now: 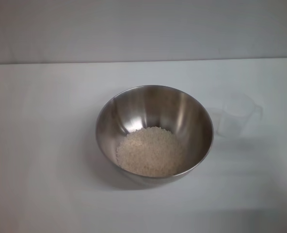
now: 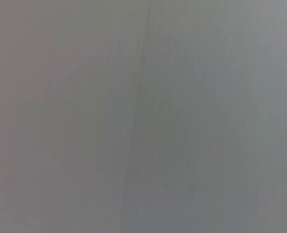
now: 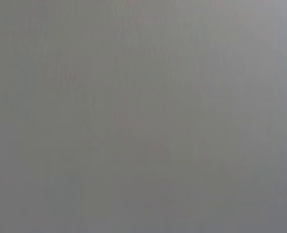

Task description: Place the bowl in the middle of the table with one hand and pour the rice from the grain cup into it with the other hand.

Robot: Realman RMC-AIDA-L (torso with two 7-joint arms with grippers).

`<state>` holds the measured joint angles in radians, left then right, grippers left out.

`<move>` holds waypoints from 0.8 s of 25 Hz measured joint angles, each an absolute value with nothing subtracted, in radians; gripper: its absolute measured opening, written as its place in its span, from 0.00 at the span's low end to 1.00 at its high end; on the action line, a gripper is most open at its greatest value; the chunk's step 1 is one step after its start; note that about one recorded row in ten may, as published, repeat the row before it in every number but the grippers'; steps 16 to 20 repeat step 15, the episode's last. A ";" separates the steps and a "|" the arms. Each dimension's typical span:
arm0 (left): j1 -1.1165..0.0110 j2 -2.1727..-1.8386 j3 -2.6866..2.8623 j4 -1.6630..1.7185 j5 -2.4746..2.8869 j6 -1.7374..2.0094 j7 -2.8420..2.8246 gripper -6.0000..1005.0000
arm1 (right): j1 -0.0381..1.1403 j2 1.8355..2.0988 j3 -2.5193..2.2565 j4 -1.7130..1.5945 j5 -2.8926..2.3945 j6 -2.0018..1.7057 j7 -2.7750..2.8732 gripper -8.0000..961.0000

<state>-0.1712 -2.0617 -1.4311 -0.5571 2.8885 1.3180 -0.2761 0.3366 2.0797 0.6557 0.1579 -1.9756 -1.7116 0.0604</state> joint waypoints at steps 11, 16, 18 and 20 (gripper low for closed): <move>-0.192 -2.062 -1.431 -0.536 2.888 1.316 -0.261 0.86 | 0.341 2.080 0.658 0.158 -1.974 -1.701 0.058 0.63; -0.192 -2.062 -1.431 -0.535 2.887 1.317 -0.261 0.86 | 0.343 2.080 0.659 0.158 -1.974 -1.701 0.056 0.63; -0.192 -2.062 -1.431 -0.535 2.887 1.317 -0.261 0.86 | 0.343 2.080 0.659 0.158 -1.974 -1.701 0.056 0.63; -0.192 -2.062 -1.431 -0.535 2.887 1.317 -0.261 0.86 | 0.343 2.080 0.659 0.158 -1.974 -1.701 0.056 0.63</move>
